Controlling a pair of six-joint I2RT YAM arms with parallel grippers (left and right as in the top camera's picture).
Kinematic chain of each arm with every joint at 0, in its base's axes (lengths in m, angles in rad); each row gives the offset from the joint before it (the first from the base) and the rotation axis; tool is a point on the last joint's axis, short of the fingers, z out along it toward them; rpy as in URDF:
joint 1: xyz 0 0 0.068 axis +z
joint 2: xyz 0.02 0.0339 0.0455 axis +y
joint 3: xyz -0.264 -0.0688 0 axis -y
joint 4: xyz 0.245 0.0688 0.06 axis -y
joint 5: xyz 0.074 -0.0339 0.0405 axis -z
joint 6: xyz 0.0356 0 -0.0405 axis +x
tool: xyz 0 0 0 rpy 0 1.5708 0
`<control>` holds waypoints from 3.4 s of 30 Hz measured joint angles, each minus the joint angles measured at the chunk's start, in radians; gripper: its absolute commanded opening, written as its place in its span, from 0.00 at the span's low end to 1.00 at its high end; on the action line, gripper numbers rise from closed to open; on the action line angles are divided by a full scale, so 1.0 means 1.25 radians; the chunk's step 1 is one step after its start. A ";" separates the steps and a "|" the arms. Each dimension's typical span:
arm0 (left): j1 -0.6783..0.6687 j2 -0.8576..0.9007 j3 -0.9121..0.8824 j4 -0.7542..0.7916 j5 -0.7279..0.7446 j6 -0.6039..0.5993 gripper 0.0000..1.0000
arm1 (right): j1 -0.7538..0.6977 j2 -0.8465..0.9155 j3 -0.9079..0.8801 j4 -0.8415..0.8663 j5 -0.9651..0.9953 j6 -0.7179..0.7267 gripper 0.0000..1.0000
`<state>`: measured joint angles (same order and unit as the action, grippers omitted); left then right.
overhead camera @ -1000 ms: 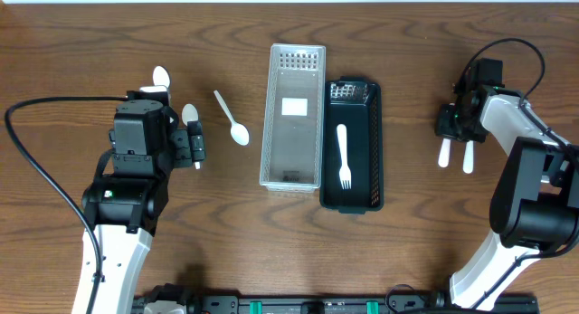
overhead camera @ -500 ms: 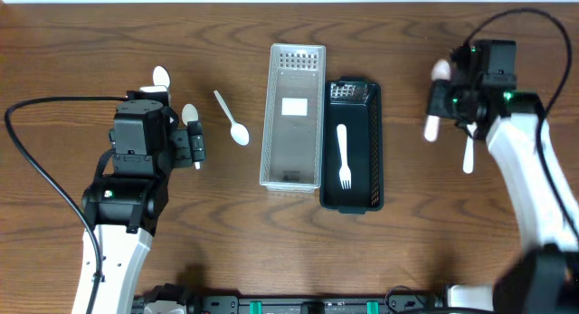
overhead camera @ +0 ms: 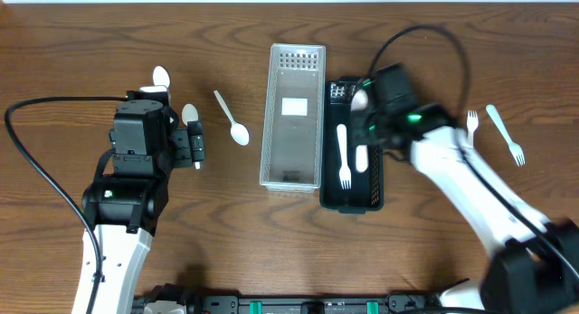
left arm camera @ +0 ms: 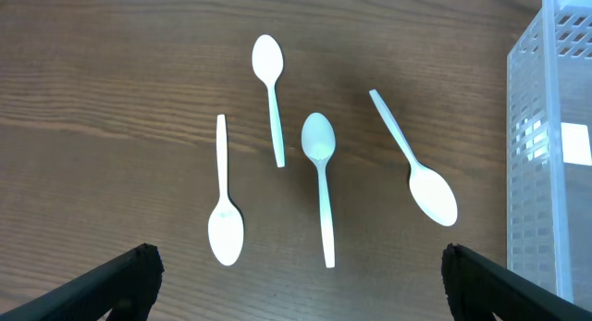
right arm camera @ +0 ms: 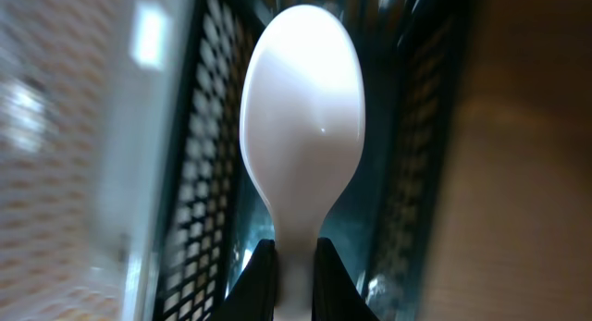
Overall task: Pack container
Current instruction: 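Carry the spoon into the black tray and release it, then grasp the upright white fork with the right gripper, then place the fork into the black tray and open the gripper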
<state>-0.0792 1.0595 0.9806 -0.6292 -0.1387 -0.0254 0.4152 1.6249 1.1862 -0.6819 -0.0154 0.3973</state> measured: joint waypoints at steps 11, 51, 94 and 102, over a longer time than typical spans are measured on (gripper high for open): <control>0.000 0.000 0.000 0.000 0.000 0.000 0.98 | 0.042 0.086 -0.016 0.040 0.082 0.081 0.66; 0.000 0.000 0.000 0.000 0.000 0.000 0.98 | -0.549 0.257 0.006 0.083 0.044 -0.204 0.44; 0.000 0.000 0.000 0.000 0.000 0.000 0.98 | -0.069 -0.059 0.001 -0.023 -0.048 0.063 0.01; 0.000 0.000 0.000 0.000 0.000 0.000 0.98 | 0.027 0.079 -0.005 0.048 0.018 0.141 0.02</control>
<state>-0.0792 1.0595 0.9806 -0.6292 -0.1387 -0.0254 0.4496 1.7233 1.1805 -0.6224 0.0074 0.5739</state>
